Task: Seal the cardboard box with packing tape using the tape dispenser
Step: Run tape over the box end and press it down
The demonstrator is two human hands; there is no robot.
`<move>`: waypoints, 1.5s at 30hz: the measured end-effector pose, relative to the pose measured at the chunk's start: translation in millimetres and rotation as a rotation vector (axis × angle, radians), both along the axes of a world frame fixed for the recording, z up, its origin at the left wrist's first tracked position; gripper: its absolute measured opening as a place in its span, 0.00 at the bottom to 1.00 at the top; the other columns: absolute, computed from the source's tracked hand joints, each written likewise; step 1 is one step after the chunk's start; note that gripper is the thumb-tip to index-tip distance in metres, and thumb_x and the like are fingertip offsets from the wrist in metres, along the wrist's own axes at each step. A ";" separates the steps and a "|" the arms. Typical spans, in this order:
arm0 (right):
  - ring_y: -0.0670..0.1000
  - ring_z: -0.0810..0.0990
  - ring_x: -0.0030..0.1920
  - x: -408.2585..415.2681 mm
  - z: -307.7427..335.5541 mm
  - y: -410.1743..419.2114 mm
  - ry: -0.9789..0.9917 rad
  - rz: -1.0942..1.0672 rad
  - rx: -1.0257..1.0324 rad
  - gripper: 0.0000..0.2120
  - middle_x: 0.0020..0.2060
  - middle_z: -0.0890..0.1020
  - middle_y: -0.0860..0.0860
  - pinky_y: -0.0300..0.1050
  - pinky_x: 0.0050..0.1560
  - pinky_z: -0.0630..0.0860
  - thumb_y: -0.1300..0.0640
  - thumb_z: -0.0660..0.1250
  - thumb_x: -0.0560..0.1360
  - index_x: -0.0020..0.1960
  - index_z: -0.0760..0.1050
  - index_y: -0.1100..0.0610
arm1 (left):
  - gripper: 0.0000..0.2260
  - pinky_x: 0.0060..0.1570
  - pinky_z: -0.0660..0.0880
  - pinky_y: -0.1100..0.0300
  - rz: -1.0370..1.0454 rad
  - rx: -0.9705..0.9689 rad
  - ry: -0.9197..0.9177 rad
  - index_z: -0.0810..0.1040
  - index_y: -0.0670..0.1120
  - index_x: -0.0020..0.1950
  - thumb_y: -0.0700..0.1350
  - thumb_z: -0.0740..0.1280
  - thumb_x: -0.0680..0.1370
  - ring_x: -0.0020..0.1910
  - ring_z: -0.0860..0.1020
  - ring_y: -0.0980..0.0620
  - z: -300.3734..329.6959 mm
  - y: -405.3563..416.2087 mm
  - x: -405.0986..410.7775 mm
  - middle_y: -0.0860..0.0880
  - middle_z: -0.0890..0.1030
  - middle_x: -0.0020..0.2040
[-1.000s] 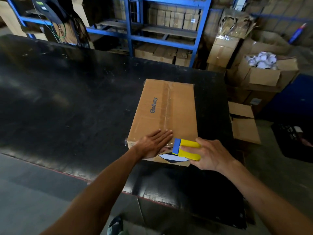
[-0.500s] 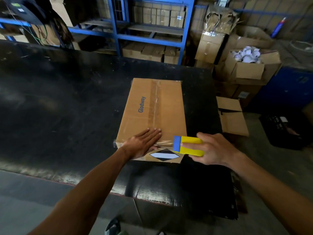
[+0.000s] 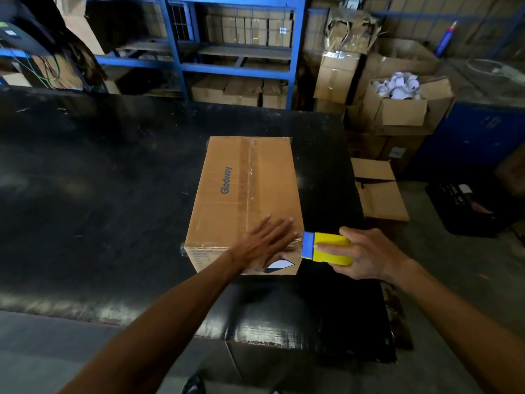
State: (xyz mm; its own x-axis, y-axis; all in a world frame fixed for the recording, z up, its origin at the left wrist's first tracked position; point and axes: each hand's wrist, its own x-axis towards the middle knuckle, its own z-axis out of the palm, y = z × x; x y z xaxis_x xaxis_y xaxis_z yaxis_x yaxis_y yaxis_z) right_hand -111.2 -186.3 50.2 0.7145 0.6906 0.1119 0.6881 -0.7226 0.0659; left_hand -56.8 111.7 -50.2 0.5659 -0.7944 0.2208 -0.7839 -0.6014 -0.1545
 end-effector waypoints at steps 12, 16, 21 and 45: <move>0.51 0.76 0.30 -0.3 5.6 -56.0 -0.014 0.043 0.008 0.27 0.42 0.76 0.53 0.37 0.27 0.62 0.40 0.68 0.68 0.67 0.70 0.40 | 0.26 0.74 0.59 0.46 0.018 0.029 -0.002 0.59 0.44 0.79 0.57 0.52 0.84 0.78 0.60 0.46 -10.1 0.8 3.8 0.46 0.62 0.79; 0.54 0.80 0.33 -0.9 -24.8 -31.4 -0.025 -0.023 -0.032 0.28 0.43 0.79 0.55 0.41 0.25 0.70 0.43 0.76 0.63 0.62 0.77 0.41 | 0.26 0.74 0.59 0.46 0.029 0.048 0.039 0.61 0.45 0.79 0.57 0.52 0.84 0.78 0.60 0.47 -7.5 -0.2 3.2 0.46 0.62 0.79; 0.57 0.81 0.37 -0.5 -48.2 4.3 -0.063 -0.098 -0.123 0.28 0.46 0.79 0.58 0.45 0.28 0.75 0.43 0.76 0.63 0.62 0.78 0.46 | 0.26 0.75 0.57 0.46 0.041 0.075 0.067 0.59 0.45 0.80 0.57 0.48 0.85 0.79 0.59 0.46 -1.7 -0.9 3.0 0.46 0.61 0.80; 0.56 0.78 0.59 -10.1 -84.6 4.0 0.635 -1.081 0.896 0.12 0.56 0.81 0.55 0.42 0.56 0.70 0.55 0.64 0.79 0.60 0.79 0.51 | 0.33 0.75 0.44 0.37 0.424 -0.106 0.290 0.48 0.54 0.81 0.68 0.47 0.80 0.77 0.56 0.38 17.5 -57.3 -17.9 0.39 0.60 0.77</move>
State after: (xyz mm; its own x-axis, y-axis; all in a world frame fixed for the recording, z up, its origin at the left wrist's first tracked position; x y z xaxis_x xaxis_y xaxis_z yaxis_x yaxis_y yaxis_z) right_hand -121.3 -182.2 -34.4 0.9021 -0.2974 -0.3127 -0.4277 -0.5202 -0.7392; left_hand -74.7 54.5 -32.7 0.8829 -0.4637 0.0736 -0.4693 -0.8759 0.1116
